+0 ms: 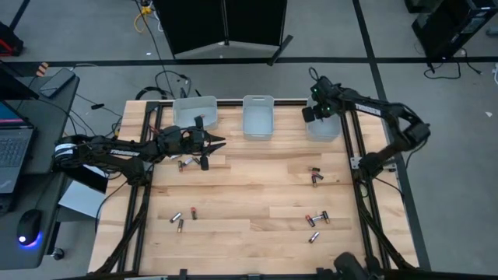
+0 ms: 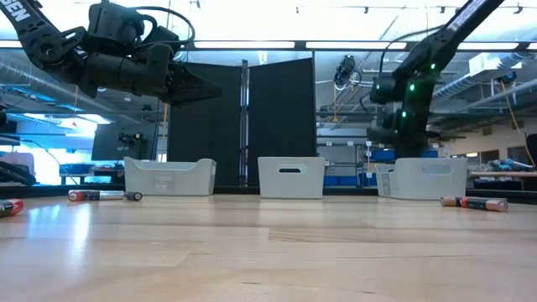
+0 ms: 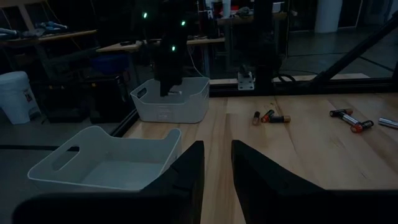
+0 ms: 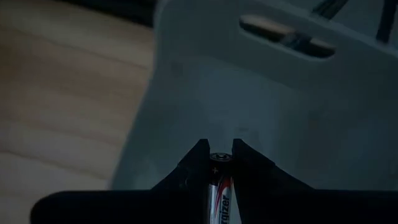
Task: Sort batteries
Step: Put the black silver battery into the right bin, then put the black orange battery into the middle bin
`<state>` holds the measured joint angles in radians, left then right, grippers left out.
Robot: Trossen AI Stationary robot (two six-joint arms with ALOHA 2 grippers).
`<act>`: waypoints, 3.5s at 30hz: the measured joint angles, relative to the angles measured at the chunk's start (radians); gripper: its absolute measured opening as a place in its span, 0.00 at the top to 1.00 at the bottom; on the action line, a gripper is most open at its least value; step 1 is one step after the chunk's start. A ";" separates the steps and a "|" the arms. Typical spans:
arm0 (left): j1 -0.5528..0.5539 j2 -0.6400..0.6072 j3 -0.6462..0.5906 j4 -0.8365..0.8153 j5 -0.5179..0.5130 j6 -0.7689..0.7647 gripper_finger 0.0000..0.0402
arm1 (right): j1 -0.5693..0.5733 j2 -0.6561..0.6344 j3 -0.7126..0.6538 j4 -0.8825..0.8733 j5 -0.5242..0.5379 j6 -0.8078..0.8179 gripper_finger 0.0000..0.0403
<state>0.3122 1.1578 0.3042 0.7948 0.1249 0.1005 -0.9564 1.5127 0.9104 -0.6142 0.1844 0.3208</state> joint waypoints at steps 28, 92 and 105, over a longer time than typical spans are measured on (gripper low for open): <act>0.000 0.000 0.000 -0.003 0.000 -0.027 0.78 | -0.038 0.137 0.004 0.096 -0.048 0.008 0.75; 0.000 0.000 0.000 -0.079 0.031 -0.034 0.81 | 1.422 -0.385 -0.097 -0.217 0.271 0.784 0.91; -0.073 0.000 0.000 -0.196 0.044 -0.023 0.93 | 1.422 -0.385 -0.097 -0.218 0.268 0.771 0.91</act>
<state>0.2389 1.1580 0.3042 0.5991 0.1688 0.0780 0.4652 1.1275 0.8135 -0.8319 0.4522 1.0918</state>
